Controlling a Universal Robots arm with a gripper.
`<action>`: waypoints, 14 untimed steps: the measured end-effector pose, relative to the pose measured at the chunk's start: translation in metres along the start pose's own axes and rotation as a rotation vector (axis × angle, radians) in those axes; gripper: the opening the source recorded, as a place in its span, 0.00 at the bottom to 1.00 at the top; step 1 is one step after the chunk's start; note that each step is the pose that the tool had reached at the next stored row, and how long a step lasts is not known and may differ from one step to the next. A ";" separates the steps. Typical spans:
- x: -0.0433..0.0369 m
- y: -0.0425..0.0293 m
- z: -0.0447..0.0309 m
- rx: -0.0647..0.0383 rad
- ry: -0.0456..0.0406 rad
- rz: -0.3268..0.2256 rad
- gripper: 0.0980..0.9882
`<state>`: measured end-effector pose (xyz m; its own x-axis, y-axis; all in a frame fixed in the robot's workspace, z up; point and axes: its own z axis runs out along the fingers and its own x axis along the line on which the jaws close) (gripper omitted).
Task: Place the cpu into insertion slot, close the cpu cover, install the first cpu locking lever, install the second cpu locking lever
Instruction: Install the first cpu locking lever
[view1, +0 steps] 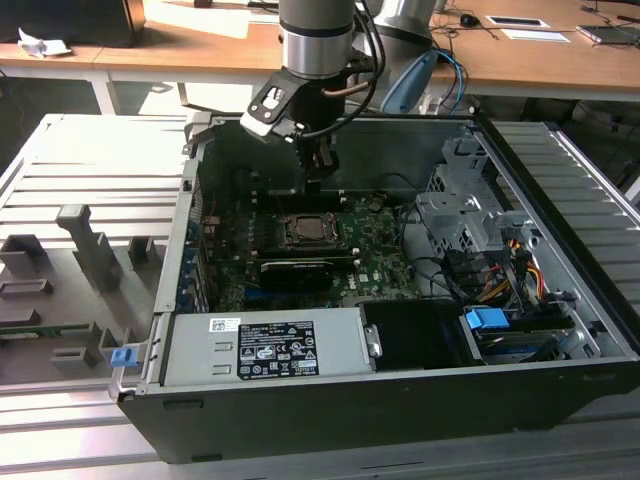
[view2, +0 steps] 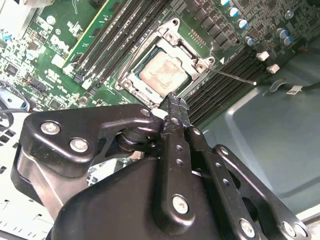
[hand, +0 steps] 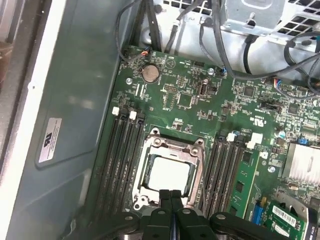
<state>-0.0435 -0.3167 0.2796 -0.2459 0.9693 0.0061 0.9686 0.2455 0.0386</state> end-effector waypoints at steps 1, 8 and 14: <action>0.0000 0.0000 0.0000 0.000 0.0011 -0.027 0.01; 0.0000 0.0000 0.0000 0.001 0.0049 -0.127 0.01; 0.0000 0.0000 0.0000 0.001 0.0081 -0.209 0.01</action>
<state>-0.0435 -0.3167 0.2796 -0.4419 0.8971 0.0061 0.8965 0.4413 0.0386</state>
